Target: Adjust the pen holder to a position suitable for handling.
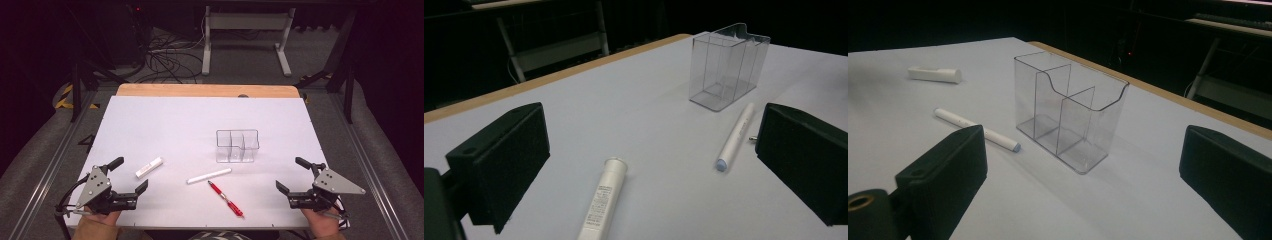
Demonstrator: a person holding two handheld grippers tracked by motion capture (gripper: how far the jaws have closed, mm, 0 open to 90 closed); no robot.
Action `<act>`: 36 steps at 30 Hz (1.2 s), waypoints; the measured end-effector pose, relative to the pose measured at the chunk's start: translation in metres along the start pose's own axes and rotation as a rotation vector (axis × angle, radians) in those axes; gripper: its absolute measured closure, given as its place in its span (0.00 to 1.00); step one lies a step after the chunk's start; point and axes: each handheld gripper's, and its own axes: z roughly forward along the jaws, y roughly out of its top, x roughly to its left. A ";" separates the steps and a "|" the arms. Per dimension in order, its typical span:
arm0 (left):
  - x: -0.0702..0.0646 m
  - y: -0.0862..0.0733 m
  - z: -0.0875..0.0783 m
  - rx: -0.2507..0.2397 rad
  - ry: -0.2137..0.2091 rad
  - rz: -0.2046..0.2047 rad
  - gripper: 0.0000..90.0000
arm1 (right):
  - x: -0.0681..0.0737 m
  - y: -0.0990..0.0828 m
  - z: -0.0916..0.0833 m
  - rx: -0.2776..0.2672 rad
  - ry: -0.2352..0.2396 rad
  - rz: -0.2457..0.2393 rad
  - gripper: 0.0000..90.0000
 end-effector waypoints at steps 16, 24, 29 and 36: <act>0.000 0.001 -0.001 -0.007 0.009 0.001 0.02 | 0.001 0.001 -0.001 -0.003 0.002 -0.004 0.06; 0.000 0.002 -0.001 -0.009 0.005 -0.004 0.02 | 0.002 0.001 -0.002 -0.009 0.004 -0.001 0.06; 0.000 0.002 -0.002 -0.010 0.005 -0.003 0.02 | 0.002 0.002 -0.002 -0.011 0.011 -0.004 0.06; 0.000 0.002 -0.003 -0.010 0.009 -0.007 0.02 | 0.003 0.003 -0.002 -0.011 0.015 -0.002 0.06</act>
